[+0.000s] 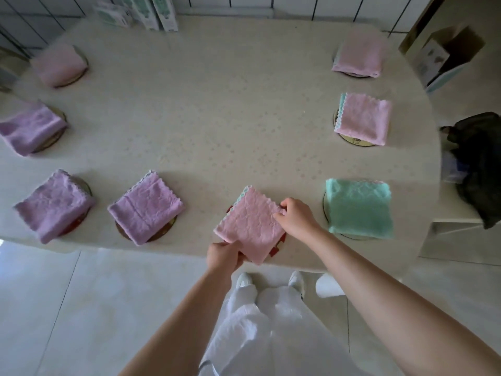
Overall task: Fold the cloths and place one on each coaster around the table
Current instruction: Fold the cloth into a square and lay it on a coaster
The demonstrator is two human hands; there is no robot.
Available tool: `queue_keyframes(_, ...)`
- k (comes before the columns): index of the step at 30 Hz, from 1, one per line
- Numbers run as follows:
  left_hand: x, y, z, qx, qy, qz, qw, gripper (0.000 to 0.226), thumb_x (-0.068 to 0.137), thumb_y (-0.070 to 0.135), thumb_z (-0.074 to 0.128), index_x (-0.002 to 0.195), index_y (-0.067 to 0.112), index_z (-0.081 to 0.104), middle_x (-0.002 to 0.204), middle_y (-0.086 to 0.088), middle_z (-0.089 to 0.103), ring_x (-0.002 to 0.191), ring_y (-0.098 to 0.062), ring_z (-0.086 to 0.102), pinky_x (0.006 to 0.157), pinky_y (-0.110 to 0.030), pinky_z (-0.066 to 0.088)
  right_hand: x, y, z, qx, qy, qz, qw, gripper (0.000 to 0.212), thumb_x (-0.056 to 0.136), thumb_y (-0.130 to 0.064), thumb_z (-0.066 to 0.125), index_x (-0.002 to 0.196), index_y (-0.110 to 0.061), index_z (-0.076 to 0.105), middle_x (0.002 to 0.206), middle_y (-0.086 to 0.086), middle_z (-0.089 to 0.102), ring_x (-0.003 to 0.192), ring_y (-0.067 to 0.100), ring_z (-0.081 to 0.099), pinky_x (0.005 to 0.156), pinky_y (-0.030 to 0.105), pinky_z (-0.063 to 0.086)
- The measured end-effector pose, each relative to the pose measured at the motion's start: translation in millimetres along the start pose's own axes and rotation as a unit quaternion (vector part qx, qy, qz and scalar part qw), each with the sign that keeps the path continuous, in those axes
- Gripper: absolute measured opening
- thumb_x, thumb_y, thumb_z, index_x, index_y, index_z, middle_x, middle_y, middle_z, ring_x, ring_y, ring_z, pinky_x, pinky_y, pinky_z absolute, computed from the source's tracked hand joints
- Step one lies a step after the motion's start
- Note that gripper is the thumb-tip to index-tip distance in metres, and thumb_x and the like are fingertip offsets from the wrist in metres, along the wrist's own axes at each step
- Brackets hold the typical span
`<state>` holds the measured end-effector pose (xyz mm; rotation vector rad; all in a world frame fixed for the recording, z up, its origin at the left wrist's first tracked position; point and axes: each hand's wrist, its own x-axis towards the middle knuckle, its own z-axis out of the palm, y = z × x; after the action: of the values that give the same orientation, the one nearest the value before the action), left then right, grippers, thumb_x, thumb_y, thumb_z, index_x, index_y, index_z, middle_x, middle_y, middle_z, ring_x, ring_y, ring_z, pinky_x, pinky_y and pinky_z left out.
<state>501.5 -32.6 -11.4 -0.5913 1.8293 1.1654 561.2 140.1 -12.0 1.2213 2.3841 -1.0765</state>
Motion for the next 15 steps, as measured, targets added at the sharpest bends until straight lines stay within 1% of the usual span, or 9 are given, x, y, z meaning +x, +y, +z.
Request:
queue_keyframes(1, 2, 0, -1, -0.016, -0.008, -0.014, 1.000, 0.010, 0.078, 0.002, 0.055, 0.076, -0.006, 0.062, 0.064, -0.014, 0.064, 0.066, -0.023, 0.053, 0.074, -0.036, 0.049, 0, -2, 0, 0.007, 0.003, 0.011, 1.000, 0.027, 0.088, -0.023, 0.054, 0.106, -0.003, 0.060, 0.102, 0.012, 0.064, 0.097, 0.031, 0.059, 0.079, 0.034, 0.045)
queue_keyframes(3, 3, 1, 0, -0.043, -0.020, -0.036, 0.998, 0.007, 0.079, 0.003, 0.057, 0.074, -0.002, 0.058, 0.073, -0.015, 0.057, 0.071, -0.022, 0.050, 0.075, -0.035, 0.044, -1, -4, -1, 0.016, -0.003, 0.034, 0.999, 0.019, 0.089, -0.022, 0.049, 0.083, -0.006, 0.057, 0.082, 0.010, 0.061, 0.082, 0.030, 0.056, 0.066, 0.032, 0.039)
queue_keyframes(4, 3, 2, 0, -0.053, -0.023, -0.045, 0.997, 0.007, 0.079, 0.003, 0.057, 0.073, 0.000, 0.055, 0.073, -0.014, 0.054, 0.071, -0.022, 0.048, 0.074, -0.034, 0.041, -1, -5, -2, 0.019, -0.010, 0.043, 0.999, 0.023, 0.090, -0.022, 0.048, 0.071, -0.009, 0.050, 0.071, 0.008, 0.055, 0.074, 0.028, 0.051, 0.060, 0.032, 0.034)
queue_keyframes(6, 1, 3, 2, -0.072, -0.026, -0.058, 0.995, 0.007, 0.080, 0.002, 0.060, 0.075, 0.001, 0.054, 0.071, -0.012, 0.053, 0.070, -0.021, 0.047, 0.074, -0.034, 0.042, -2, -5, -3, 0.035, -0.021, 0.055, 0.998, 0.032, 0.089, -0.021, 0.048, 0.060, -0.014, 0.036, 0.059, 0.003, 0.041, 0.065, 0.023, 0.042, 0.053, 0.032, 0.025)
queue_keyframes(7, 1, 4, 2, -0.081, -0.029, -0.057, 0.995, 0.006, 0.081, 0.002, 0.060, 0.078, 0.000, 0.055, 0.072, -0.012, 0.056, 0.071, -0.023, 0.050, 0.077, -0.034, 0.047, -2, -5, -3, 0.052, -0.023, 0.058, 0.997, 0.033, 0.088, -0.021, 0.049, 0.060, -0.015, 0.033, 0.058, 0.002, 0.036, 0.063, 0.021, 0.038, 0.052, 0.031, 0.022)
queue_keyframes(9, 2, 6, 2, -0.102, -0.039, -0.045, 0.993, 0.004, 0.084, 0.000, 0.059, 0.086, -0.003, 0.059, 0.082, -0.015, 0.062, 0.079, -0.026, 0.059, 0.083, -0.038, 0.053, -4, -4, -3, 0.098, -0.029, 0.062, 0.993, 0.032, 0.087, -0.019, 0.050, 0.061, -0.017, 0.030, 0.060, 0.001, 0.031, 0.060, 0.018, 0.031, 0.053, 0.031, 0.019)
queue_keyframes(11, 3, 10, 1, -0.102, -0.039, -0.021, 0.994, 0.013, 0.084, 0.000, 0.057, 0.096, -0.001, 0.061, 0.092, -0.016, 0.064, 0.083, -0.028, 0.062, 0.078, -0.039, 0.056, -8, -3, -4, 0.146, -0.034, 0.063, 0.987, 0.026, 0.087, -0.018, 0.052, 0.066, -0.014, 0.038, 0.063, 0.002, 0.033, 0.059, 0.016, 0.031, 0.055, 0.030, 0.020)
queue_keyframes(13, 3, 16, -3, -0.072, -0.034, 0.024, 0.997, 0.014, 0.084, 0.001, 0.055, 0.096, 0.003, 0.061, 0.094, -0.015, 0.065, 0.081, -0.027, 0.062, 0.073, -0.039, 0.056, -14, 0, -4, 0.199, -0.033, 0.065, 0.977, 0.017, 0.089, -0.018, 0.053, 0.078, -0.006, 0.056, 0.071, 0.003, 0.046, 0.064, 0.015, 0.041, 0.059, 0.028, 0.029)
queue_keyframes(15, 3, 23, -7, -0.044, -0.043, 0.057, 0.996, 0.014, 0.083, 0.002, 0.056, 0.095, 0.007, 0.061, 0.096, -0.015, 0.065, 0.083, -0.028, 0.061, 0.078, -0.042, 0.055, -21, 4, -1, 0.239, -0.021, 0.074, 0.968, 0.017, 0.090, -0.020, 0.054, 0.098, -0.008, 0.063, 0.086, 0.001, 0.060, 0.077, 0.015, 0.054, 0.068, 0.029, 0.043)
